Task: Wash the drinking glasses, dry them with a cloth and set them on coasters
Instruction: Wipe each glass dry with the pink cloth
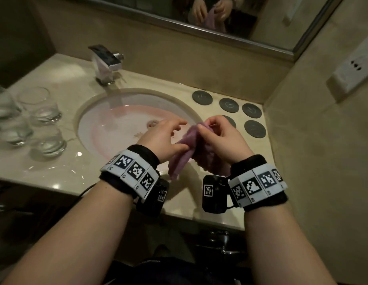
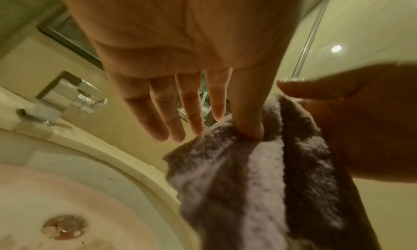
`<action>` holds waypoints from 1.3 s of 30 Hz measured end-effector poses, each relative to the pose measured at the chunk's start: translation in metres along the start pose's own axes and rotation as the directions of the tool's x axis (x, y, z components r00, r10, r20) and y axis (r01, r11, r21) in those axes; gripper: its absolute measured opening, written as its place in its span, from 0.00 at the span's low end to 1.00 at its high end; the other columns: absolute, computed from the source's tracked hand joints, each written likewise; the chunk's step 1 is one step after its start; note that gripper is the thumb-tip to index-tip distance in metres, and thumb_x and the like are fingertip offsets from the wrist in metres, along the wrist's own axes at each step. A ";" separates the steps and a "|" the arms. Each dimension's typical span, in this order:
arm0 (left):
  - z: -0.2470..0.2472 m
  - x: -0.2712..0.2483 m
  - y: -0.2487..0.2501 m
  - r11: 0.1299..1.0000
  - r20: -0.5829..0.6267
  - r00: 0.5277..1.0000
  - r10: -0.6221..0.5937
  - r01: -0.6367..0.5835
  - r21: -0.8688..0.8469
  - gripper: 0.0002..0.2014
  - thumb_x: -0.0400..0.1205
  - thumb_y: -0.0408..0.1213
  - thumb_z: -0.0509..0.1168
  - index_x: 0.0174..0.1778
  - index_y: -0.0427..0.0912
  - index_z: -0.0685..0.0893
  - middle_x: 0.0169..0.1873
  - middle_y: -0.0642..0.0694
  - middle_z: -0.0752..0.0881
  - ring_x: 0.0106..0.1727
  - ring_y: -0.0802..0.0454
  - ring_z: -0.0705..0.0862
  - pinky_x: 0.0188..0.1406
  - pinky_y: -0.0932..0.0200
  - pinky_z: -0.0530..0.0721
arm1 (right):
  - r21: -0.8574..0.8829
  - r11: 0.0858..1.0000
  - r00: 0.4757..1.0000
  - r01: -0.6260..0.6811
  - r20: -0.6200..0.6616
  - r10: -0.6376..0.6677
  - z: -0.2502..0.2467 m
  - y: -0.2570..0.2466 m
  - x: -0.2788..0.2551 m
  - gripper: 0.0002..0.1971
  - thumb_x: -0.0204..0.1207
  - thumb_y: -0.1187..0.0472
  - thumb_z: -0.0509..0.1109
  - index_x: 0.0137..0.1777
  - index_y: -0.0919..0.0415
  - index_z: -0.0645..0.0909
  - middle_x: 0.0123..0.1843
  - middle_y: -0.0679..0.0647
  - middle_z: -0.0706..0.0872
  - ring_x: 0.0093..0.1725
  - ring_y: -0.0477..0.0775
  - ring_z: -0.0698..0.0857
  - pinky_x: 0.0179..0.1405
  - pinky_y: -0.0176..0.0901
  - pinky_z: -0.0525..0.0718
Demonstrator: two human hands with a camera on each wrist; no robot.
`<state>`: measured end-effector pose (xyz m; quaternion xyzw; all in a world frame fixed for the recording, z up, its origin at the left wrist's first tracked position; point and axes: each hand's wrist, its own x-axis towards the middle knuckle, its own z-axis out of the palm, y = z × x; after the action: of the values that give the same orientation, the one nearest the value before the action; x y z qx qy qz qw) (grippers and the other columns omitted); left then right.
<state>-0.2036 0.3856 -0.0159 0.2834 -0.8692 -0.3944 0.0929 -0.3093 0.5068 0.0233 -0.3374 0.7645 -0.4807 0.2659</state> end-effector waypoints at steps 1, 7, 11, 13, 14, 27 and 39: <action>-0.008 -0.003 -0.004 1.000 -0.011 1.000 0.001 -0.002 -0.007 0.33 0.72 0.41 0.74 0.74 0.52 0.71 0.64 0.49 0.78 0.63 0.52 0.78 0.62 0.57 0.76 | 0.016 1.000 1.000 0.009 0.026 -0.010 0.007 -0.009 0.000 0.07 0.80 0.58 0.66 0.53 0.60 0.74 0.36 0.48 0.80 0.21 0.32 0.77 0.20 0.25 0.75; -0.065 -0.035 -0.034 1.000 -0.066 0.998 -0.012 0.014 0.025 0.13 0.76 0.39 0.69 0.56 0.49 0.84 0.46 0.51 0.84 0.50 0.51 0.84 0.51 0.60 0.79 | -0.369 0.916 0.969 0.157 0.238 -0.070 0.055 -0.048 0.018 0.14 0.72 0.55 0.74 0.56 0.50 0.77 0.53 0.51 0.85 0.52 0.50 0.83 0.54 0.42 0.79; -0.100 -0.057 -0.066 0.992 -0.150 0.988 -0.040 0.058 0.113 0.06 0.76 0.37 0.69 0.48 0.48 0.84 0.43 0.52 0.79 0.50 0.49 0.81 0.52 0.57 0.78 | -0.619 0.740 0.944 0.263 0.322 -0.066 0.097 -0.077 0.022 0.17 0.73 0.57 0.73 0.61 0.55 0.80 0.53 0.53 0.85 0.53 0.53 0.82 0.48 0.37 0.75; -0.115 -0.068 -0.081 0.991 -0.171 0.985 -0.031 0.053 0.124 0.05 0.77 0.37 0.69 0.47 0.48 0.82 0.46 0.52 0.75 0.53 0.50 0.79 0.56 0.57 0.76 | -0.546 0.804 0.941 0.234 0.335 -0.047 0.119 -0.086 0.022 0.13 0.72 0.59 0.75 0.55 0.56 0.80 0.45 0.52 0.84 0.45 0.51 0.81 0.40 0.37 0.77; -0.123 -0.072 -0.088 0.991 -0.177 0.984 -0.023 0.046 0.127 0.05 0.77 0.37 0.68 0.47 0.47 0.81 0.48 0.51 0.74 0.53 0.50 0.78 0.57 0.57 0.76 | -0.516 0.829 0.939 0.216 0.343 -0.031 0.128 -0.090 0.022 0.12 0.71 0.60 0.76 0.51 0.56 0.78 0.40 0.50 0.82 0.41 0.48 0.80 0.36 0.34 0.76; -0.189 -0.068 -0.160 0.882 -0.280 0.926 -0.253 0.340 0.326 0.23 0.79 0.45 0.67 0.69 0.46 0.73 0.66 0.45 0.77 0.65 0.45 0.77 0.66 0.49 0.76 | 0.277 0.953 0.992 -0.123 0.036 0.118 0.181 -0.090 0.066 0.04 0.78 0.65 0.67 0.43 0.59 0.78 0.43 0.56 0.84 0.43 0.52 0.84 0.39 0.42 0.82; -0.149 -0.026 -0.184 0.647 -0.235 0.792 -0.563 0.600 0.471 0.26 0.79 0.41 0.63 0.68 0.38 0.61 0.46 0.42 0.83 0.53 0.41 0.82 0.48 0.51 0.77 | 0.678 0.599 0.899 -0.426 0.392 0.195 0.160 -0.063 0.113 0.22 0.84 0.50 0.56 0.61 0.67 0.80 0.57 0.67 0.86 0.59 0.62 0.85 0.64 0.56 0.80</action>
<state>-0.0480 0.2090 -0.0500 0.5741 -0.8014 -0.1417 -0.0902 -0.2473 0.3118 0.0082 -0.1214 0.4994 -0.6452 0.5653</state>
